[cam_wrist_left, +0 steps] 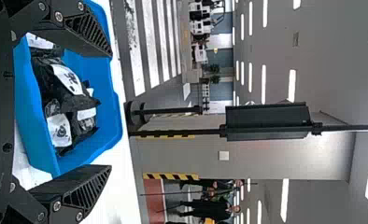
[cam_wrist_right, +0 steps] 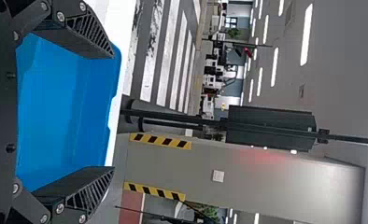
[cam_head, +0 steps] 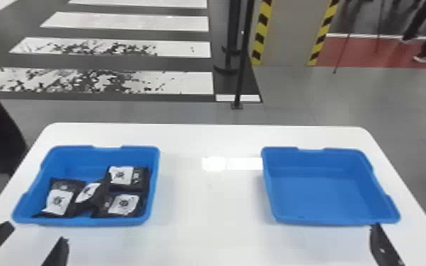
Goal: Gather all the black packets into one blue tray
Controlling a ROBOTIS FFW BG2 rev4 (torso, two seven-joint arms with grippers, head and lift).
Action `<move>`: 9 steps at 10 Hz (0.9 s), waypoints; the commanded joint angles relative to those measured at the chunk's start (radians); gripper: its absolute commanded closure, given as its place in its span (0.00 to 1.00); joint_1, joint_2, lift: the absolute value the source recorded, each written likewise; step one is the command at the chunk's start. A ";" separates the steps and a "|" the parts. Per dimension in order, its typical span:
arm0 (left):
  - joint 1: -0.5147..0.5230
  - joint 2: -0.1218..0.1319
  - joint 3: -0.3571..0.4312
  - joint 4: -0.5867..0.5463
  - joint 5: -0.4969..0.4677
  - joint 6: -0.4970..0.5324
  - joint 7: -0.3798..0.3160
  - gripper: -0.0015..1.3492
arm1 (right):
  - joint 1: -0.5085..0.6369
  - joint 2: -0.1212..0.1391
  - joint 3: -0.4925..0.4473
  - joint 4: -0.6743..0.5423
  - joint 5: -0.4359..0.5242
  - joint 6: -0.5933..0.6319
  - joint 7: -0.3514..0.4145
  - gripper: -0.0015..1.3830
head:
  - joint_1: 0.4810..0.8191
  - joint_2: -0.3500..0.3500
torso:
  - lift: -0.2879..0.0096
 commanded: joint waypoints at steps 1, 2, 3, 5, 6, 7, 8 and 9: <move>0.000 0.000 0.001 0.000 0.000 0.000 -0.001 0.14 | 0.000 0.002 0.000 0.000 0.000 0.000 0.000 0.13 | 0.63 0.43 | 0.60; 0.000 -0.002 0.003 -0.002 0.000 0.000 -0.001 0.14 | 0.000 0.002 0.000 0.000 0.000 0.000 0.000 0.13 | 0.63 0.43 | 0.60; 0.000 -0.002 0.003 -0.002 0.000 0.000 0.001 0.14 | 0.000 0.002 0.002 0.000 0.000 0.000 0.000 0.13 | 0.63 0.43 | 0.60; -0.002 -0.002 0.003 0.000 -0.002 0.000 0.001 0.14 | 0.000 0.002 0.002 -0.002 0.002 0.000 -0.002 0.13 | 0.63 0.44 | 0.60; -0.002 -0.002 0.003 0.000 -0.002 0.000 0.001 0.14 | 0.000 0.002 0.002 0.000 0.002 0.000 -0.002 0.13 | 0.63 0.44 | 0.60; -0.002 -0.002 0.003 0.000 -0.004 0.000 0.002 0.14 | 0.000 0.002 0.002 -0.002 0.002 0.000 -0.002 0.13 | 0.63 0.44 | 0.60; -0.002 -0.002 0.003 -0.002 -0.006 0.000 0.002 0.14 | 0.000 0.002 0.002 -0.002 0.002 0.000 -0.002 0.13 | 0.63 0.44 | 0.60; -0.002 -0.002 0.003 0.000 -0.006 0.000 0.004 0.14 | -0.002 0.002 0.002 -0.002 0.002 0.000 -0.002 0.13 | 0.63 0.44 | 0.60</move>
